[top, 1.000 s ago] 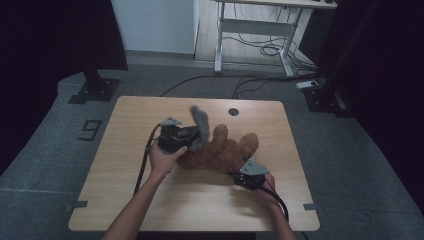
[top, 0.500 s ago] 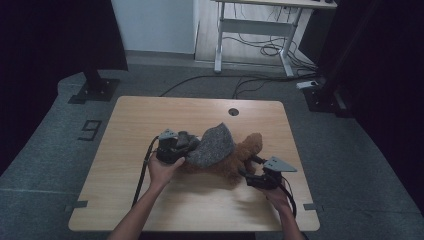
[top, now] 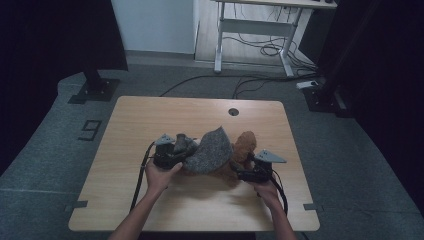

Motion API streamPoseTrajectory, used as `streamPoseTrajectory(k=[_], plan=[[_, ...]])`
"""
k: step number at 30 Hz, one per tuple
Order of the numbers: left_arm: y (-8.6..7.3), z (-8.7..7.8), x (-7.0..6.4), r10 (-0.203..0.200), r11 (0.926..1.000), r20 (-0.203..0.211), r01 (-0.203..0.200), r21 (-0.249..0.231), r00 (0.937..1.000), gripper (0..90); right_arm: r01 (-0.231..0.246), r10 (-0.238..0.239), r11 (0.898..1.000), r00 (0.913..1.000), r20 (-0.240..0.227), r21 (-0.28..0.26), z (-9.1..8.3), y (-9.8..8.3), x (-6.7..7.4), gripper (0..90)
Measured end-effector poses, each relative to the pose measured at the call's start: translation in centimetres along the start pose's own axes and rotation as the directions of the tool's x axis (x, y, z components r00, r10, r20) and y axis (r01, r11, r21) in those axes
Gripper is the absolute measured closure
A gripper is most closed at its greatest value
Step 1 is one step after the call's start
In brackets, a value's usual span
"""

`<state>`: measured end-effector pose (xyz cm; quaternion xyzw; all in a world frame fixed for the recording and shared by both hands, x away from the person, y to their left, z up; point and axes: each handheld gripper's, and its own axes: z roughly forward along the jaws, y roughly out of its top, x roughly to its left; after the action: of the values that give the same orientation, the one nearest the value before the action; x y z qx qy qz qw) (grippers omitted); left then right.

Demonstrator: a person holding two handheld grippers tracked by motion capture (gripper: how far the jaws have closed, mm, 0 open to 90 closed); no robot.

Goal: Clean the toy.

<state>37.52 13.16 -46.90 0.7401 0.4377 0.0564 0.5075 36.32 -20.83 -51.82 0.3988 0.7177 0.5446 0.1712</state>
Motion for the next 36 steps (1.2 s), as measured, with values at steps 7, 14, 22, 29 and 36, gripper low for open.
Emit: streamPoseTrajectory(k=[7, 14, 22, 29, 36], plan=[[1.1, -0.9, -1.7, 0.027, 0.999, 0.035, -0.026, -0.038, 0.999, 82.1, 0.104, -0.105, 0.994, 0.9916, 0.076, 0.017, -0.1, -1.0, 0.7, 66.9], [4.0, 0.2, -5.5, 0.104, 0.9917, 0.065, -0.099, -0.083, 0.9924, 82.1, 0.107, -0.108, 0.994, 0.9917, 0.07, 0.007, -0.5, -1.0, 0.5, 64.6], [6.2, 6.6, -10.7, 0.186, 0.982, 0.083, -0.188, 0.014, 0.9789, 81.2, 0.101, -0.101, 0.995, 0.9929, 0.064, 0.005, -0.5, -1.1, 0.5, 64.2], [5.1, 10.0, -10.6, 0.206, 0.9724, 0.018, -0.206, 0.109, 0.9785, 81.5, 0.096, -0.096, 0.995, 0.9927, 0.072, 0.015, -0.9, -1.3, 0.2, 56.7], [4.7, 8.5, -9.7, 0.181, 0.9771, 0.049, -0.185, 0.105, 0.9823, 81.5, 0.063, -0.061, 0.998, 0.9932, 0.099, -0.02, -2.6, -1.0, -1.0, 45.5]])
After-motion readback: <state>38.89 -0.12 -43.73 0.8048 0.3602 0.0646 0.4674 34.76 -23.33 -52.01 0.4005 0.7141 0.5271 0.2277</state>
